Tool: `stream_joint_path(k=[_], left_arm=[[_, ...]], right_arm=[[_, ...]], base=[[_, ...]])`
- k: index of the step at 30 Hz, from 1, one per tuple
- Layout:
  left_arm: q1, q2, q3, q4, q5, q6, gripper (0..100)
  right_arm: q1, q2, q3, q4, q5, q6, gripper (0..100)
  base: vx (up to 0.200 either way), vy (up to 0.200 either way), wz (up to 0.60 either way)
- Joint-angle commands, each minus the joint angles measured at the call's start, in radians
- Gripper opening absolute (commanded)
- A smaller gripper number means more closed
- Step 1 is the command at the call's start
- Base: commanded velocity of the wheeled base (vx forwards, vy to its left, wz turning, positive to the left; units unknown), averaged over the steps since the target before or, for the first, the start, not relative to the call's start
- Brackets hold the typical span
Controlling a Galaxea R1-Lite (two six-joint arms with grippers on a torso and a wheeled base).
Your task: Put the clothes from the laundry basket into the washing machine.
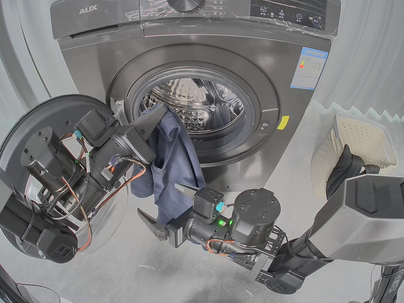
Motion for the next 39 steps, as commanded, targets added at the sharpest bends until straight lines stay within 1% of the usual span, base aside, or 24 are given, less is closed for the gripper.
stream_joint_path(k=[1,2,4,7,13,15,29,30,39], left_arm=[[0.001,0.007,-0.001,0.000,0.000,0.001,0],[0.001,0.007,-0.001,0.000,0.000,0.001,0],[0.001,0.007,-0.001,0.000,0.000,0.001,0],[0.001,0.006,-0.001,0.000,0.000,0.001,0],[0.001,0.004,-0.001,0.000,0.000,0.001,0],[0.001,0.003,-0.001,0.000,0.000,0.001,0],[0.001,0.006,-0.001,0.000,0.000,-0.001,0],[0.001,0.006,-0.001,0.000,0.000,-0.001,0],[0.005,0.007,-0.001,-0.002,0.000,-0.002,0]], right_arm=[[0.041,-0.041,0.004,-0.001,0.010,0.004,100],[0.041,-0.039,-0.004,-0.002,0.021,0.007,100],[0.027,-0.031,-0.019,-0.001,0.028,0.007,100],[0.010,-0.018,-0.053,0.002,0.030,0.007,100],[-0.066,0.048,-0.133,0.016,0.033,0.007,100],[-0.080,0.062,-0.153,0.016,0.033,0.007,100],[-0.094,0.097,-0.210,0.008,0.027,0.004,100],[-0.094,0.097,-0.210,0.007,0.028,0.004,0],[-0.077,0.088,-0.200,0.007,0.022,0.005,0]], base=[[0.000,0.000,0.00],[0.000,0.000,0.00],[0.000,0.000,0.00],[0.000,0.000,0.00],[0.000,0.000,0.00],[0.000,0.000,0.00],[0.000,0.000,0.00],[0.000,0.000,0.00],[0.000,0.000,0.00]])
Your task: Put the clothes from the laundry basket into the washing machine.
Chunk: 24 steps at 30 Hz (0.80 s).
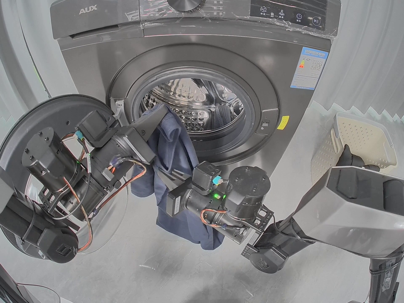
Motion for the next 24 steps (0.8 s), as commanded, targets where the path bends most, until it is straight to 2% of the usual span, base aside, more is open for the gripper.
stream_joint_path(k=[1,3,15,19,21,23,24], left_arm=[[0.007,0.003,0.000,0.000,0.000,0.000,0],[0.007,0.003,0.000,0.000,0.000,0.000,0],[0.027,0.011,0.000,0.000,0.000,0.001,0],[0.039,0.008,0.000,0.000,0.000,0.001,0],[0.041,0.003,0.001,0.000,0.000,0.000,0],[0.041,0.003,0.001,0.000,0.000,0.000,0],[0.038,-0.003,0.006,-0.001,0.000,0.000,0]], right_arm=[[0.008,-0.013,0.009,0.001,-0.003,0.001,0],[0.011,-0.019,0.018,0.001,-0.003,0.000,0],[0.023,-0.218,0.249,0.006,-0.008,-0.006,0],[0.000,-0.312,0.328,0.019,-0.008,-0.011,0],[-0.041,-0.378,0.392,0.047,-0.008,-0.018,0],[-0.048,-0.385,0.400,0.050,-0.008,-0.020,0],[-0.104,-0.434,0.450,0.065,-0.006,-0.041,0]], base=[[0.000,0.000,0.00],[0.000,0.000,0.00],[0.000,0.000,0.00],[0.000,0.000,0.00],[0.000,0.000,0.00],[0.000,0.000,0.00],[0.000,0.000,0.00]])
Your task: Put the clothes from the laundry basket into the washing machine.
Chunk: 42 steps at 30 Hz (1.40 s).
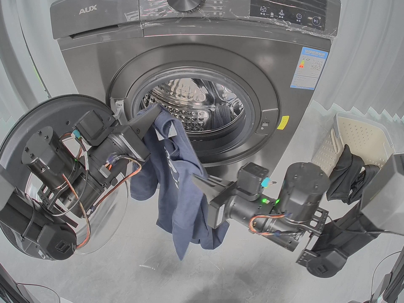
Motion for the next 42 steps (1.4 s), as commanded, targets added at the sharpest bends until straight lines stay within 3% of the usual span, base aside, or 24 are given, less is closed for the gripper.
stream_joint_path(k=[1,3,6,18,23,30,31,42], left_arm=[[0.000,-0.009,0.006,-0.002,-0.001,-0.001,0],[-0.007,-0.013,0.014,-0.002,-0.001,0.001,0],[-0.020,-0.015,0.034,-0.002,-0.006,0.004,0],[-0.133,-0.013,0.142,-0.001,-0.014,0.014,0],[-0.150,0.003,0.170,-0.001,-0.015,0.059,0],[-0.145,0.132,0.152,-0.002,-0.015,0.074,0],[-0.144,0.154,0.147,-0.002,-0.015,0.074,100],[-0.145,0.310,0.066,-0.004,-0.006,0.085,100]], right_arm=[[-0.091,-0.149,0.105,0.029,0.003,-0.025,0],[-0.160,-0.176,0.134,0.028,0.004,-0.045,0],[-0.192,-0.190,0.126,0.017,0.012,-0.062,0],[-0.189,-0.345,0.126,-0.012,0.001,-0.016,0],[-0.164,-0.368,0.114,-0.014,0.012,-0.013,0],[-0.161,-0.367,0.111,-0.014,0.015,-0.011,0],[-0.161,-0.367,0.112,-0.015,0.015,-0.011,0],[-0.140,-0.363,0.111,-0.015,0.007,-0.010,0]], base=[[0.000,0.000,0.00],[0.000,0.000,0.00],[0.000,0.000,0.00],[0.000,0.000,0.00],[0.000,0.000,0.00],[0.000,0.000,0.00],[0.000,0.000,0.00],[0.000,0.000,0.00]])
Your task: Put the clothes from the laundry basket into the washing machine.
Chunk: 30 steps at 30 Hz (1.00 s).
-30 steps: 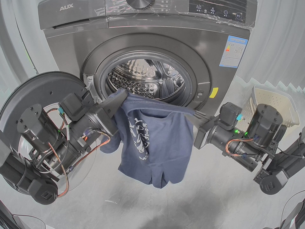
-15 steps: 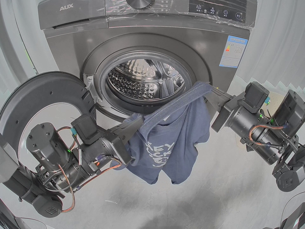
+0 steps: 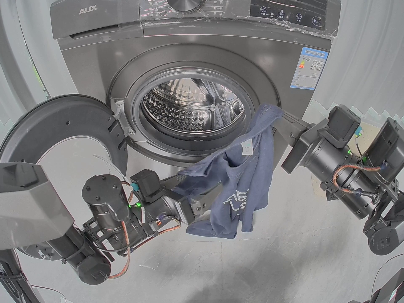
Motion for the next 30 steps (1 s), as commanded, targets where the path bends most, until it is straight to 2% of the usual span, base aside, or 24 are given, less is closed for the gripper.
stream_joint_path(k=[1,2,3,7,11,18,20,22,27,30], left_arm=[[-0.002,0.078,-0.027,-0.001,0.001,0.004,100],[-0.002,0.096,-0.030,-0.001,-0.002,0.019,100],[-0.003,0.098,-0.030,-0.001,-0.002,0.021,100],[-0.002,0.139,-0.030,-0.003,-0.004,0.079,100],[0.000,0.144,-0.017,-0.001,-0.002,0.117,100],[0.012,0.133,0.007,-0.001,0.002,0.150,100],[0.037,0.132,0.007,-0.001,0.005,0.171,100],[0.055,0.130,0.007,-0.001,0.007,0.180,100],[0.103,0.113,0.023,-0.001,0.005,0.200,100],[0.115,0.075,0.052,-0.001,0.001,0.199,100]], right_arm=[[0.005,0.002,0.000,0.000,-0.001,0.000,0],[0.005,0.004,-0.002,0.000,-0.002,0.005,0],[0.005,0.005,-0.002,0.000,-0.002,0.005,0],[0.003,0.008,-0.004,0.000,-0.005,0.006,0],[0.000,0.008,-0.007,0.000,-0.005,0.008,0],[-0.009,0.007,-0.007,0.000,-0.005,0.012,0],[-0.009,0.005,-0.007,0.001,-0.005,0.012,0],[-0.009,0.004,-0.007,0.001,-0.005,0.012,0],[-0.009,0.001,-0.007,0.001,-0.005,0.012,0],[-0.009,0.002,-0.007,0.001,-0.005,0.012,0]], base=[[0.000,0.000,0.00],[0.000,0.000,0.00],[0.000,0.000,0.00],[0.000,0.000,0.00],[0.000,0.000,0.00],[0.000,0.000,0.00],[0.000,0.000,0.00],[0.000,0.000,0.00],[0.000,0.000,0.00],[0.000,0.000,0.00]])
